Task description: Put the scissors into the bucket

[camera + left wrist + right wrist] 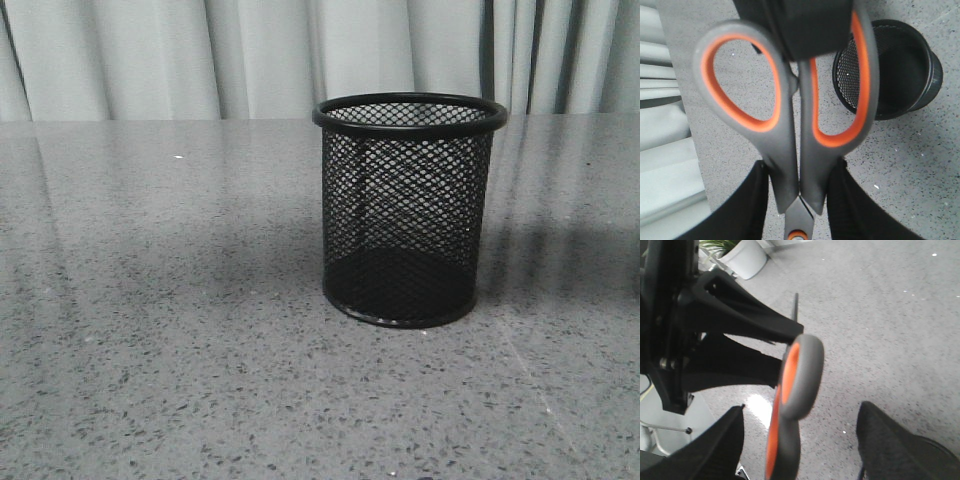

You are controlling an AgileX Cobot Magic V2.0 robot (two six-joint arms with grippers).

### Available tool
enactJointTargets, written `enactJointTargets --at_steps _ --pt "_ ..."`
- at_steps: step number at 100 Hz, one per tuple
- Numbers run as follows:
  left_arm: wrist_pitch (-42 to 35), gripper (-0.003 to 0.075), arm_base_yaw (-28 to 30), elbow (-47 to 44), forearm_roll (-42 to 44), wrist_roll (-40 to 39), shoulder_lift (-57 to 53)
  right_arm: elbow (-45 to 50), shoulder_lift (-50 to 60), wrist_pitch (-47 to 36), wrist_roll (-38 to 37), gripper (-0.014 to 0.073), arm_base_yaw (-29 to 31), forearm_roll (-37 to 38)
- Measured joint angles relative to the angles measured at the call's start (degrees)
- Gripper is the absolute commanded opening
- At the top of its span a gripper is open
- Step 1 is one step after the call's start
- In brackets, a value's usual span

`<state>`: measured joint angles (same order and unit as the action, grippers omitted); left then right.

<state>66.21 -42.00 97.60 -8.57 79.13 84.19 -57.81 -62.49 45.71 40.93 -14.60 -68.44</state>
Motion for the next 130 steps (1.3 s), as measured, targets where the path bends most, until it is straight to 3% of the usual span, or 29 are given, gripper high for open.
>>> enactJointTargets --at_steps 15,22,51,63,72,80,94,102,130 --pt "-0.27 -0.0019 0.00 0.00 -0.11 0.00 0.00 0.00 -2.30 0.14 3.46 0.0434 0.00 -3.79" --pt "-0.27 -0.0019 0.00 0.00 -0.11 0.00 0.00 0.00 -3.13 0.14 5.08 0.0394 0.00 -5.24" --pt "-0.38 -0.0018 0.00 0.00 -0.74 0.00 0.00 0.00 -4.41 1.61 7.59 -0.0075 0.00 -7.54" --pt "-0.93 -0.0011 0.00 0.00 -1.09 0.00 0.00 0.00 -4.41 1.97 7.72 -0.0072 0.00 -8.34" --pt "-0.93 0.0038 0.00 0.00 -1.20 0.00 0.00 0.00 -4.41 1.97 7.87 -0.0072 0.00 -8.44" --pt "-0.93 0.0121 0.00 0.00 -1.32 -0.42 0.00 0.00 -4.41 1.97 7.96 -0.0071 0.00 -8.44" --pt "-0.59 0.0353 0.00 0.00 -1.32 -2.02 -0.14 0.00 -4.41 1.97 8.58 -0.0071 0.00 -8.19" --pt "-0.86 0.0440 0.00 0.00 -3.12 -3.24 -1.10 0.00 -4.52 1.29 9.22 -0.0071 0.00 -7.16" --pt "-0.99 0.0440 1.70 0.12 -4.41 -7.82 -5.95 -4.53 -4.66 2.18 9.39 -0.0043 0.00 1.35"
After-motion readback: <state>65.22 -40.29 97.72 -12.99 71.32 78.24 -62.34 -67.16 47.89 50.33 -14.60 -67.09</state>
